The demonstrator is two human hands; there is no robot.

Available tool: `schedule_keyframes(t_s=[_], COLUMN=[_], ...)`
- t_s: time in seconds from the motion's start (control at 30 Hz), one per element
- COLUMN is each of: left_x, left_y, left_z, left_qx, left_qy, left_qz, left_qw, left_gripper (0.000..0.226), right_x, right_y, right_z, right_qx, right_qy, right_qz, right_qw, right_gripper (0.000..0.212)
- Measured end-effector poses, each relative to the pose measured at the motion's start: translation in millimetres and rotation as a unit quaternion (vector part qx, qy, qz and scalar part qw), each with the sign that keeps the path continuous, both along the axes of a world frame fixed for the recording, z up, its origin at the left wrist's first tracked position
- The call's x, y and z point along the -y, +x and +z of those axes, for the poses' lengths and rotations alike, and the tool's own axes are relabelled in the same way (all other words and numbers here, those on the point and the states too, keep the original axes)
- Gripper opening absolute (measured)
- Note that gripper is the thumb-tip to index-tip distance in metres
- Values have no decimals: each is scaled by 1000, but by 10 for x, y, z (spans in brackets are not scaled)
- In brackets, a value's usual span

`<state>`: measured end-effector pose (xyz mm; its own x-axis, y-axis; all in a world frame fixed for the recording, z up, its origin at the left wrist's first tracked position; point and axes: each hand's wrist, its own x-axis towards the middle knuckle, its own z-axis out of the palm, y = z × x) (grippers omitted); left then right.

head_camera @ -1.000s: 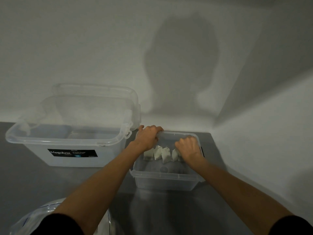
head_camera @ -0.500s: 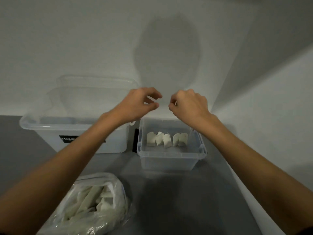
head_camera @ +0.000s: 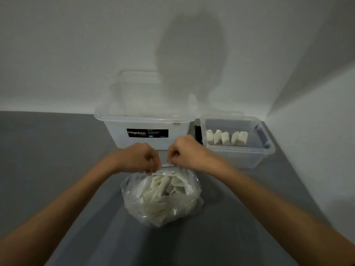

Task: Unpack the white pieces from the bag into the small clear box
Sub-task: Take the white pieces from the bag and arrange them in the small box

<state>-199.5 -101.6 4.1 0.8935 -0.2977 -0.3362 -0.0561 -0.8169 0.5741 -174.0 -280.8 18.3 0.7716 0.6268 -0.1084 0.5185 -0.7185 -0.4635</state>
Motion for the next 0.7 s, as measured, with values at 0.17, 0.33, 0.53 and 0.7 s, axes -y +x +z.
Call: schedule_keyframes(t_s=[0.17, 0.33, 0.53, 0.7], left_x=[-192, -313, -379, -321], left_y=[-107, -194, -272, -305], left_z=[-470, -614, -540, -399], left_qx=[-16, 28, 45, 77], left_qy=[33, -25, -186, -330], left_qz=[-16, 13, 77, 89], left_qw=[999, 999, 978, 937], left_gripper=[18, 15, 15, 40], right_x=[-227, -248, -112, -51], right_y=[-244, -364, -312, -296], right_z=[-619, -859, -638, -450], right_qx=[12, 140, -52, -287], right_qy=[-113, -138, 147, 296], right_qz=[57, 53, -179, -229], right_qw=[992, 979, 971, 882], right_gripper=[28, 20, 14, 13])
